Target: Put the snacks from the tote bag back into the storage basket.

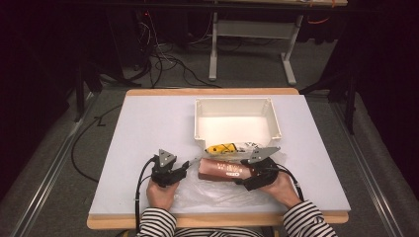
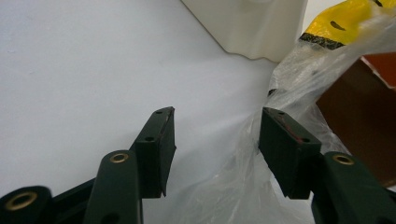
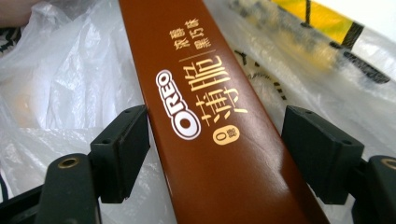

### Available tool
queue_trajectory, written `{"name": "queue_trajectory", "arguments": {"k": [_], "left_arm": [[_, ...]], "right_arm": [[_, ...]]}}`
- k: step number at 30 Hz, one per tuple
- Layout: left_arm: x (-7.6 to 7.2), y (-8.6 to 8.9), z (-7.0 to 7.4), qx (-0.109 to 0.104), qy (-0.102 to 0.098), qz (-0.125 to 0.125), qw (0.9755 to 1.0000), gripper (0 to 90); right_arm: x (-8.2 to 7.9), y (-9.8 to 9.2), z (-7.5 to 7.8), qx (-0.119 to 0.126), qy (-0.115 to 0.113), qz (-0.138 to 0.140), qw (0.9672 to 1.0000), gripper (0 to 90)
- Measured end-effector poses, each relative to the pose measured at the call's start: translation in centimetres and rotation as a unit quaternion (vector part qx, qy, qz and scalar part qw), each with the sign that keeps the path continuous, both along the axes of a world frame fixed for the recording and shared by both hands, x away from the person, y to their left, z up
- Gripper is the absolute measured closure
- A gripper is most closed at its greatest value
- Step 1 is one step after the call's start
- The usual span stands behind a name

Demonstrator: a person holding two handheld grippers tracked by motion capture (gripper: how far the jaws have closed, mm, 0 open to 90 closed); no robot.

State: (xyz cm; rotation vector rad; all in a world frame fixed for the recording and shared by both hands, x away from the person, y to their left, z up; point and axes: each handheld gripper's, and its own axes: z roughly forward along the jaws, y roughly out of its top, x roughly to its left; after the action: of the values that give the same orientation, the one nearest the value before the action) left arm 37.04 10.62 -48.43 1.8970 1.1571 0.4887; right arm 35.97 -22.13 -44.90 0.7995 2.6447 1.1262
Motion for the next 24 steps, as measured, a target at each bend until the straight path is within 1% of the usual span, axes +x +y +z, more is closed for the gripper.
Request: {"name": "queue_trajectory", "arguments": {"k": [1,2,3,4,5,7,9,12,13,17,24], "left_arm": [[0.01,0.01,0.00,0.000,0.000,0.000,1.0000,46.1],[0.01,0.01,-0.01,0.000,0.000,0.000,1.0000,46.1],[0.00,0.01,0.00,0.000,0.000,0.000,1.0000,46.1],[-0.01,0.01,0.00,0.000,0.000,-0.001,1.0000,46.1],[-0.01,0.01,0.00,0.000,0.000,-0.001,1.0000,46.1],[-0.01,0.01,0.00,0.000,0.000,-0.001,1.0000,46.1],[0.01,-0.01,-0.02,0.000,-0.001,0.000,1.0000,46.1],[0.03,-0.03,-0.03,0.001,0.000,0.000,1.0000,46.1],[0.03,-0.03,-0.04,0.001,0.000,0.000,1.0000,46.1],[0.03,-0.05,-0.03,0.002,0.000,0.000,1.0000,46.1],[0.08,-0.10,-0.05,0.004,0.002,-0.001,1.0000,46.1]], "right_arm": [[0.02,0.07,-0.15,-0.004,0.000,0.000,1.0000,25.3],[0.04,0.18,-0.39,-0.017,0.000,0.001,0.9999,25.7],[0.15,0.26,-0.69,-0.032,-0.001,0.009,0.9995,26.7],[0.21,0.34,-1.00,-0.038,-0.001,0.010,0.9992,27.4],[0.22,0.31,-1.12,-0.038,-0.001,0.010,0.9992,28.0],[0.25,0.17,-1.13,-0.029,0.000,0.007,0.9996,29.5],[0.18,0.06,-1.05,-0.022,0.009,0.000,0.9997,29.9],[0.17,-0.14,-0.92,-0.015,0.015,0.002,0.9998,29.5],[0.16,-0.16,-0.93,-0.012,0.014,0.001,0.9998,29.5],[0.18,-0.14,-0.82,-0.006,0.013,0.000,0.9999,29.4],[0.25,-0.17,-0.61,-0.001,0.020,-0.003,0.9998,28.9]]}}
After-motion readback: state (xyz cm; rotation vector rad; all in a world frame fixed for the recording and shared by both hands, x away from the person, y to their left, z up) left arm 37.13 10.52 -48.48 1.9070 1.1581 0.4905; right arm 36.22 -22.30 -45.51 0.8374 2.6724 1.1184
